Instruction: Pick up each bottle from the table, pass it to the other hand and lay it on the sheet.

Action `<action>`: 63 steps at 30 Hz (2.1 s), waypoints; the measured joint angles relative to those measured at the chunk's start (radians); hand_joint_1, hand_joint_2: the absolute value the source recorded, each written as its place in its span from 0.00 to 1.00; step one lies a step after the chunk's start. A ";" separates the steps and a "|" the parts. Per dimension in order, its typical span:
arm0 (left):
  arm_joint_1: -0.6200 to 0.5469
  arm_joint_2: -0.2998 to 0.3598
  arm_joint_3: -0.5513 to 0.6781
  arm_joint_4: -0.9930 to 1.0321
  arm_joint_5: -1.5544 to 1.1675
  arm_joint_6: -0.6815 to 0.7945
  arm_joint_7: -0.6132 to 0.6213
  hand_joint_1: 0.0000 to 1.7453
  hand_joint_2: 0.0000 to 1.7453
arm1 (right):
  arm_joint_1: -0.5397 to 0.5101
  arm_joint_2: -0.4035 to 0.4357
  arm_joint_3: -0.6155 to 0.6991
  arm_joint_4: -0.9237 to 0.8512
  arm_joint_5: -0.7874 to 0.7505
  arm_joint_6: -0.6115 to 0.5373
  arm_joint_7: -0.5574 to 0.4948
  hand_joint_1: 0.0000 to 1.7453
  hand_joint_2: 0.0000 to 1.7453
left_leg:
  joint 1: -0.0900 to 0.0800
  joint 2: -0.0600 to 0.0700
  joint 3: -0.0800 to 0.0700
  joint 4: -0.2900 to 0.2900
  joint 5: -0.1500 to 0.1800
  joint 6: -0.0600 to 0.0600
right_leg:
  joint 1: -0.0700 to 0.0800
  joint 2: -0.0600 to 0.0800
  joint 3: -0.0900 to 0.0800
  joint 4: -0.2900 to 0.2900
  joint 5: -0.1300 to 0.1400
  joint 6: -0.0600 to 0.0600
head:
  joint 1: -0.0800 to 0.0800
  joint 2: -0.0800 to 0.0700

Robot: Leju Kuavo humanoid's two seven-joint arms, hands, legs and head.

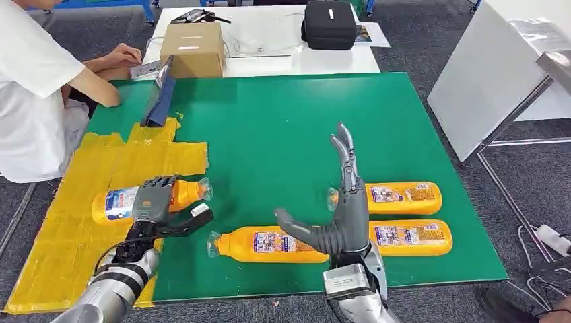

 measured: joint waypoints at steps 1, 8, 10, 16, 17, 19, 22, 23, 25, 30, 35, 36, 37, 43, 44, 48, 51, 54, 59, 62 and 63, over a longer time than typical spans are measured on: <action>-0.003 -0.001 0.013 0.013 0.035 -0.002 -0.033 0.00 1.00 | -0.004 0.000 0.000 0.006 0.000 -0.001 -0.001 0.00 1.00 | 0.000 0.000 0.000 0.000 0.000 0.000 | 0.000 0.000 0.000 0.000 0.000 0.000 | 0.000 0.000; -0.031 -0.014 0.072 0.051 0.165 -0.062 -0.149 0.00 1.00 | -0.013 -0.001 0.001 0.036 0.007 -0.003 0.006 0.00 1.00 | 0.000 0.000 0.001 0.000 0.000 0.000 | -0.001 0.000 0.002 0.000 0.000 0.000 | 0.000 0.000; -0.036 -0.017 0.085 0.052 0.193 -0.086 -0.171 0.00 1.00 | -0.015 -0.002 0.001 0.042 0.019 0.000 0.015 0.00 1.00 | 0.000 0.000 0.001 0.000 0.000 0.000 | -0.001 0.000 0.002 0.000 0.000 0.000 | 0.000 0.000; -0.044 -0.023 0.106 0.036 0.326 -0.196 -0.231 0.00 1.00 | -0.027 -0.005 0.002 0.074 0.074 0.018 0.056 0.00 1.00 | 0.000 -0.001 0.004 0.000 0.000 0.000 | 0.000 0.000 0.005 0.000 0.000 0.000 | 0.000 0.000; -0.042 -0.024 0.109 0.030 0.346 -0.210 -0.242 0.00 1.00 | -0.029 -0.005 0.002 0.082 0.082 0.020 0.065 0.00 1.00 | 0.000 -0.001 0.004 0.000 0.000 -0.001 | 0.000 0.000 0.005 0.000 0.000 0.000 | 0.000 0.000; -0.033 -0.025 0.117 0.010 0.404 -0.244 -0.278 0.00 1.00 | -0.036 -0.005 0.002 0.100 0.101 0.029 0.079 0.00 1.00 | 0.000 -0.001 0.005 0.000 0.001 -0.001 | 0.000 0.000 0.005 0.000 0.000 0.000 | 0.000 0.000; -0.011 -0.025 0.132 -0.047 0.518 -0.310 -0.354 0.00 1.00 | -0.045 -0.009 0.007 0.126 0.156 0.053 0.115 0.00 1.00 | 0.000 -0.001 0.005 0.000 0.001 -0.001 | -0.001 -0.001 0.005 0.000 0.000 0.000 | -0.001 0.000; 0.004 -0.025 0.136 -0.077 0.559 -0.338 -0.374 0.00 1.00 | -0.052 -0.012 0.012 0.137 0.187 0.069 0.134 0.00 1.00 | 0.000 -0.001 0.005 0.000 0.001 -0.001 | -0.001 -0.001 0.006 0.000 0.000 0.000 | 0.000 0.000; 0.044 -0.022 0.138 -0.175 0.642 -0.404 -0.405 0.00 1.00 | -0.073 -0.025 0.031 0.168 0.274 0.112 0.174 0.00 1.00 | 0.000 -0.002 0.005 0.000 0.001 -0.001 | -0.001 -0.001 0.006 0.000 0.000 0.000 | -0.001 0.000; 0.134 -0.024 0.139 -0.323 0.686 -0.450 -0.405 0.00 1.00 | -0.104 -0.043 0.060 0.225 0.322 0.136 0.196 0.00 1.00 | 0.000 -0.002 0.003 0.000 0.001 0.000 | -0.001 -0.001 0.004 0.000 0.000 0.000 | 0.000 0.000; 0.171 -0.026 0.139 -0.391 0.707 -0.452 -0.418 0.00 1.00 | -0.122 -0.057 0.081 0.254 0.364 0.167 0.217 0.00 1.00 | 0.000 -0.002 0.002 0.000 0.001 0.000 | 0.000 -0.001 0.003 0.000 0.000 0.000 | 0.000 0.000; 0.179 -0.026 0.139 -0.411 0.712 -0.452 -0.421 0.00 1.00 | -0.126 -0.060 0.086 0.262 0.373 0.175 0.219 0.00 1.00 | 0.000 -0.002 0.002 0.000 0.001 0.000 | 0.000 -0.001 0.003 0.000 0.000 0.000 | 0.000 0.000; 0.190 -0.027 0.139 -0.439 0.718 -0.452 -0.421 0.00 1.00 | -0.129 -0.063 0.091 0.272 0.379 0.182 0.219 0.00 1.00 | 0.000 -0.002 0.002 0.000 0.001 0.000 | 0.000 -0.001 0.003 0.000 0.000 0.000 | 0.000 0.000; 0.233 -0.032 0.134 -0.566 0.725 -0.458 -0.419 0.00 1.00 | -0.137 -0.076 0.108 0.308 0.393 0.198 0.218 0.00 1.00 | 0.000 -0.002 0.001 0.000 0.001 0.000 | 0.000 -0.001 0.002 0.000 0.000 0.000 | 0.000 0.000; 0.237 -0.032 0.131 -0.577 0.714 -0.455 -0.413 0.00 1.00 | -0.139 -0.078 0.109 0.312 0.393 0.198 0.218 0.00 1.00 | 0.000 -0.002 0.001 0.000 0.001 0.000 | 0.000 -0.001 0.002 0.000 0.000 0.000 | 0.000 0.000; 0.249 -0.035 0.125 -0.590 0.705 -0.450 -0.407 0.00 1.00 | -0.141 -0.080 0.110 0.324 0.394 0.198 0.216 0.00 1.00 | 0.000 -0.002 0.001 0.000 0.001 0.000 | 0.000 -0.001 0.002 0.000 0.000 0.000 | 0.000 0.000; 0.254 -0.036 0.125 -0.597 0.705 -0.449 -0.407 0.00 1.00 | -0.141 -0.082 0.111 0.330 0.394 0.202 0.216 0.00 1.00 | 0.000 -0.001 0.001 0.000 0.001 0.000 | 0.000 -0.001 0.002 0.000 0.000 0.000 | 0.000 0.000; 0.256 -0.039 0.124 -0.597 0.718 -0.448 -0.412 0.00 1.00 | -0.147 -0.084 0.115 0.335 0.402 0.217 0.215 0.00 1.00 | 0.000 -0.001 0.001 0.000 0.001 0.000 | 0.000 -0.001 0.001 0.000 0.000 0.000 | 0.000 0.000; 0.262 -0.056 0.125 -0.642 0.835 -0.498 -0.431 0.00 1.00 | -0.177 -0.110 0.150 0.363 0.454 0.299 0.222 0.00 1.00 | 0.000 -0.002 0.000 0.000 0.001 0.000 | 0.000 -0.001 0.001 0.000 0.000 0.000 | 0.000 0.000; 0.263 -0.068 0.125 -0.681 0.881 -0.535 -0.434 0.00 1.00 | -0.210 -0.143 0.187 0.408 0.433 0.365 0.185 0.00 1.00 | 0.000 -0.002 0.000 0.000 0.001 0.000 | 0.000 -0.001 0.001 0.000 0.000 0.000 | 0.000 0.000; 0.263 -0.071 0.125 -0.689 0.891 -0.543 -0.433 0.00 1.00 | -0.219 -0.152 0.196 0.423 0.428 0.373 0.178 0.00 1.00 | 0.000 -0.002 0.000 0.000 0.001 0.000 | -0.001 -0.001 0.001 0.000 0.000 0.000 | 0.000 0.000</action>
